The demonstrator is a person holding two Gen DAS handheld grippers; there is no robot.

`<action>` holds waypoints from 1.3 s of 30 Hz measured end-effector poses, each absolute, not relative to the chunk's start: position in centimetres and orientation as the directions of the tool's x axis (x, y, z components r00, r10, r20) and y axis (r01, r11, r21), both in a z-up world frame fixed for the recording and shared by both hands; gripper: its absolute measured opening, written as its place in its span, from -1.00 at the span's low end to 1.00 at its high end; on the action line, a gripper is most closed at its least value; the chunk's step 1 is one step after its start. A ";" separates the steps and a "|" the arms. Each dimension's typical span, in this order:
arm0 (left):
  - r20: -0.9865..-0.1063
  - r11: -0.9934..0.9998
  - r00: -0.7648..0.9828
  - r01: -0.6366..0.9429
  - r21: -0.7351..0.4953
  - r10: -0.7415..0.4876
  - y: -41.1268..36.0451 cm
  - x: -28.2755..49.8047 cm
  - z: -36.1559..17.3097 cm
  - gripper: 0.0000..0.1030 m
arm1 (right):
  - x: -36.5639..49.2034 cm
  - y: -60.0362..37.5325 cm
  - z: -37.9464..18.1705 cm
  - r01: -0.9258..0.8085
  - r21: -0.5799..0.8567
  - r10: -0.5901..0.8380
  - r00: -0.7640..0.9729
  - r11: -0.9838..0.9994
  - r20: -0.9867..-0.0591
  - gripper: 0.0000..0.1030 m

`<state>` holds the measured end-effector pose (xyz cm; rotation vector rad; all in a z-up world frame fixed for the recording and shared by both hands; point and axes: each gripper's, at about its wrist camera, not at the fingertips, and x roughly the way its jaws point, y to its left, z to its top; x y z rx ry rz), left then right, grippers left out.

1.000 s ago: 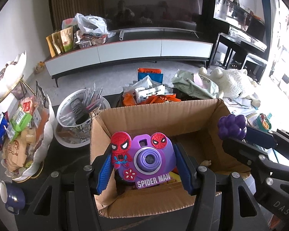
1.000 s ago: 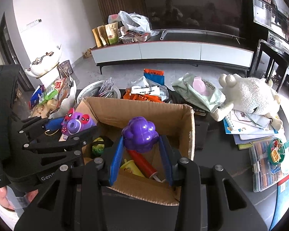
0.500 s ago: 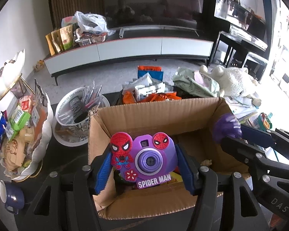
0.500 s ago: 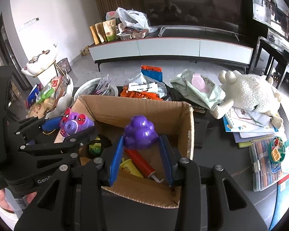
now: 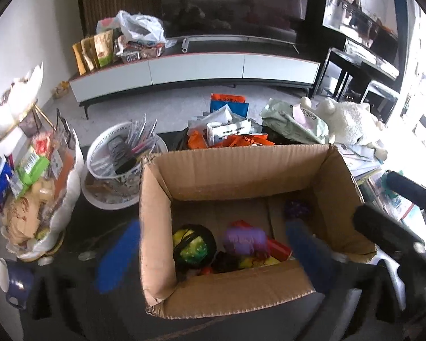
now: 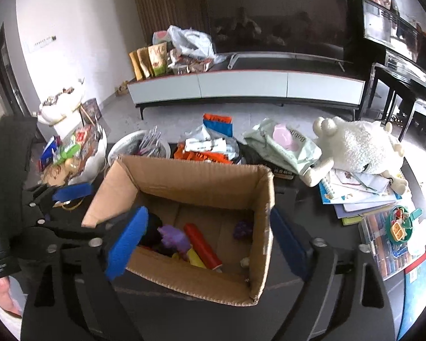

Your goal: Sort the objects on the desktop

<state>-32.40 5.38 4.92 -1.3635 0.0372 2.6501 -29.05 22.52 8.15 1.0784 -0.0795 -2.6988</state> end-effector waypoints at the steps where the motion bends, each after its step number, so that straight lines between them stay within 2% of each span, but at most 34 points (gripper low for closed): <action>1: -0.814 -0.986 -0.563 -0.155 -0.064 0.142 5.2 -32.4 4.8 0.99 | -28.9 22.6 8.3 0.193 0.128 -0.228 -0.709 -0.973 -0.667 0.84; 3: -0.812 -0.987 -0.569 -0.152 -0.054 0.132 5.3 -32.1 4.8 0.99 | -28.6 22.7 8.6 0.188 0.114 -0.216 -0.723 -0.976 -0.656 0.98; 13: -0.778 -0.984 -0.625 -0.168 0.050 0.067 6.1 -29.7 5.5 0.99 | -26.5 23.7 9.5 0.178 0.114 -0.210 -0.754 -0.977 -0.622 0.98; 21: -0.755 -0.987 -0.654 -0.145 0.073 0.041 5.5 -26.7 6.2 0.99 | -24.2 24.1 9.7 0.173 0.082 -0.186 -0.768 -0.982 -0.613 0.98; 33: -0.755 -0.990 -0.653 -0.136 0.037 0.062 4.6 -21.5 6.8 0.99 | -19.6 24.1 9.1 0.172 0.053 -0.168 -0.773 -0.984 -0.611 0.98; 39: -0.741 -0.992 -0.671 -0.094 0.089 -0.003 4.3 -17.3 6.4 0.99 | -16.0 24.4 8.1 0.179 0.072 -0.185 -0.760 -0.981 -0.623 0.98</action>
